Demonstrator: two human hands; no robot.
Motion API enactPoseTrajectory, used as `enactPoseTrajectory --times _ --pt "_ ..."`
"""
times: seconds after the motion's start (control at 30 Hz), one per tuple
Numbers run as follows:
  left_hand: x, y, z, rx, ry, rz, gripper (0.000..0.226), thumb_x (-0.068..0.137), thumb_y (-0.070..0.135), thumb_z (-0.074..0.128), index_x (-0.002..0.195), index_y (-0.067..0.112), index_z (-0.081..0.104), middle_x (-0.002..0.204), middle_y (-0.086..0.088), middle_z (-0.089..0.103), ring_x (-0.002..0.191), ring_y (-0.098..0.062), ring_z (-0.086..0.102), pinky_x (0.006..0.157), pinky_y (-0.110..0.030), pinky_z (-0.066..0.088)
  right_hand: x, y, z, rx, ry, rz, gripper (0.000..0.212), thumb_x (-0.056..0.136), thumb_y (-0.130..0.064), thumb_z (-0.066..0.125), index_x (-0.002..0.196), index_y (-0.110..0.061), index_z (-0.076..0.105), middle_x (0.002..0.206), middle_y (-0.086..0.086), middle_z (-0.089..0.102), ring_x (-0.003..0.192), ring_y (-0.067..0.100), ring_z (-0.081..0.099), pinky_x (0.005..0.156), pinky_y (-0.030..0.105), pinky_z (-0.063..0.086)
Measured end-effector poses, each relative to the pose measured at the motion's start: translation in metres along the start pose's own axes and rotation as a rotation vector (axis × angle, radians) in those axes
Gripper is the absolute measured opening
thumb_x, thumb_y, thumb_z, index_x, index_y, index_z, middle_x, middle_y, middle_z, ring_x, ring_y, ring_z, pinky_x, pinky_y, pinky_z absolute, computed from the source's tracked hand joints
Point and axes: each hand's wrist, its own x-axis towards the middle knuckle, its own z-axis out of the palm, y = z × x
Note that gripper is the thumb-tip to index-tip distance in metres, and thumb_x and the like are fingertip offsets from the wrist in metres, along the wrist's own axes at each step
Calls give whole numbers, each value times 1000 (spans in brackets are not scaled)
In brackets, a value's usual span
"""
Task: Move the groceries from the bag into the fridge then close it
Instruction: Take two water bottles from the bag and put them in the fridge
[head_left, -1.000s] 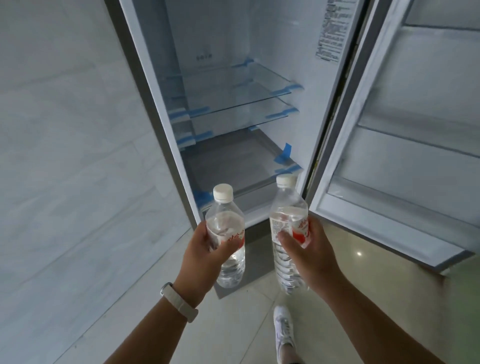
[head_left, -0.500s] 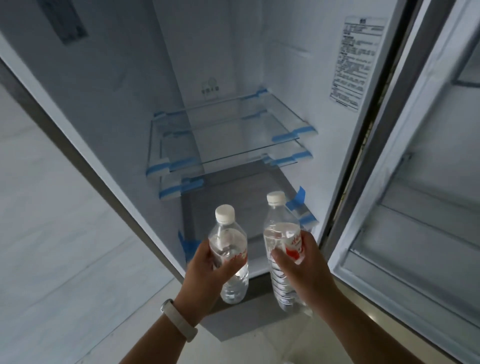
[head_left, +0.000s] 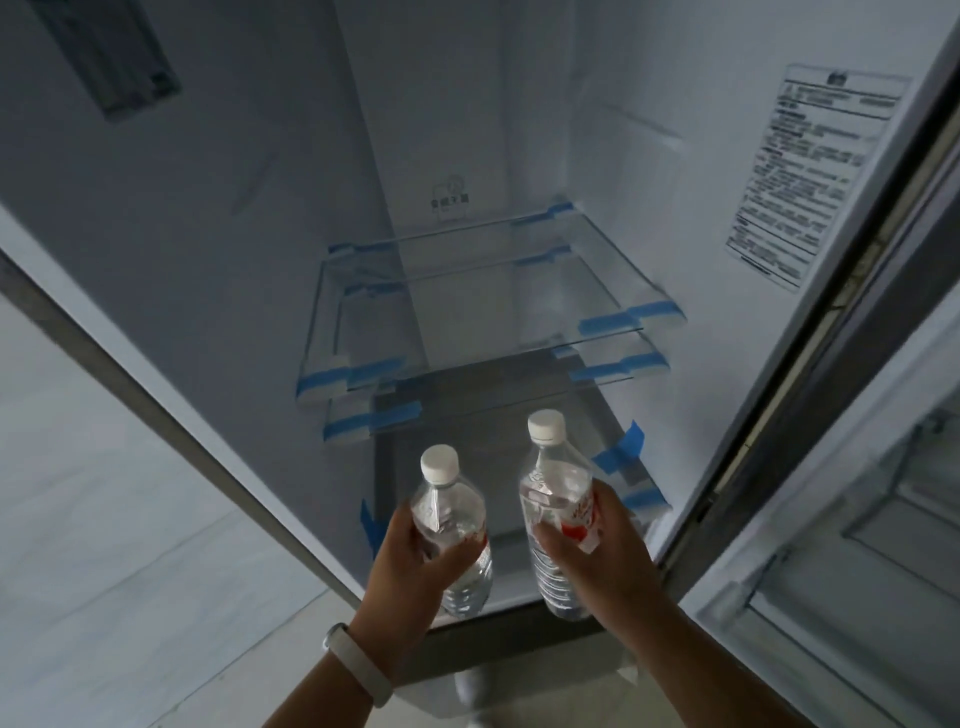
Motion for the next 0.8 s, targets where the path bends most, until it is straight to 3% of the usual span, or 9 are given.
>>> enactPoseTrajectory --times 0.07,0.2,0.33,0.47,0.57,0.7,0.8 --pt "11 -4 -5 -19 9 6 69 58 41 88 117 22 58 105 1 73 98 -17 69 88 -37 54 9 -1 5 -14 -7 -8 44 78 -38 74 115 -39 48 105 -35 61 99 -8 61 78 7 48" --pt "30 -6 -10 -82 22 11 71 48 41 86 110 21 58 97 4 74 92 -19 70 84 -35 55 29 -8 14 -66 -4 -10 50 71 -56 69 115 -44 46 109 -36 59 100 -8 61 77 10 50" --pt "44 -17 -14 -93 16 35 71 51 39 87 112 20 57 100 5 74 92 -12 69 80 -26 54 45 -2 23 -120 -36 14 51 76 -38 80 114 -45 46 105 -27 64 100 -10 59 77 7 46" --pt "55 -35 -17 -29 26 63 53 67 13 89 107 23 57 97 12 72 87 -5 68 74 -18 51 52 18 36 -148 -54 69 54 76 -32 82 115 -43 45 108 -15 66 99 -6 61 81 17 52" --pt "66 -49 -17 -37 43 59 54 69 2 86 109 23 56 97 3 72 89 -11 69 73 -20 52 60 33 43 -162 -46 114 61 73 -37 81 118 -43 41 110 -10 66 98 2 64 86 28 55" --pt "78 -55 -13 -54 43 62 54 71 1 84 110 25 56 97 5 71 87 -7 68 74 -19 52 72 44 50 -107 -29 167 63 77 -28 81 123 -37 40 110 -13 63 99 5 63 81 23 52" --pt "86 -61 -11 -61 50 44 58 70 -2 84 114 24 56 103 0 72 93 -16 69 80 -29 54 77 50 53 -117 -45 176 64 76 -27 81 125 -34 41 111 -9 63 99 5 64 79 21 53"
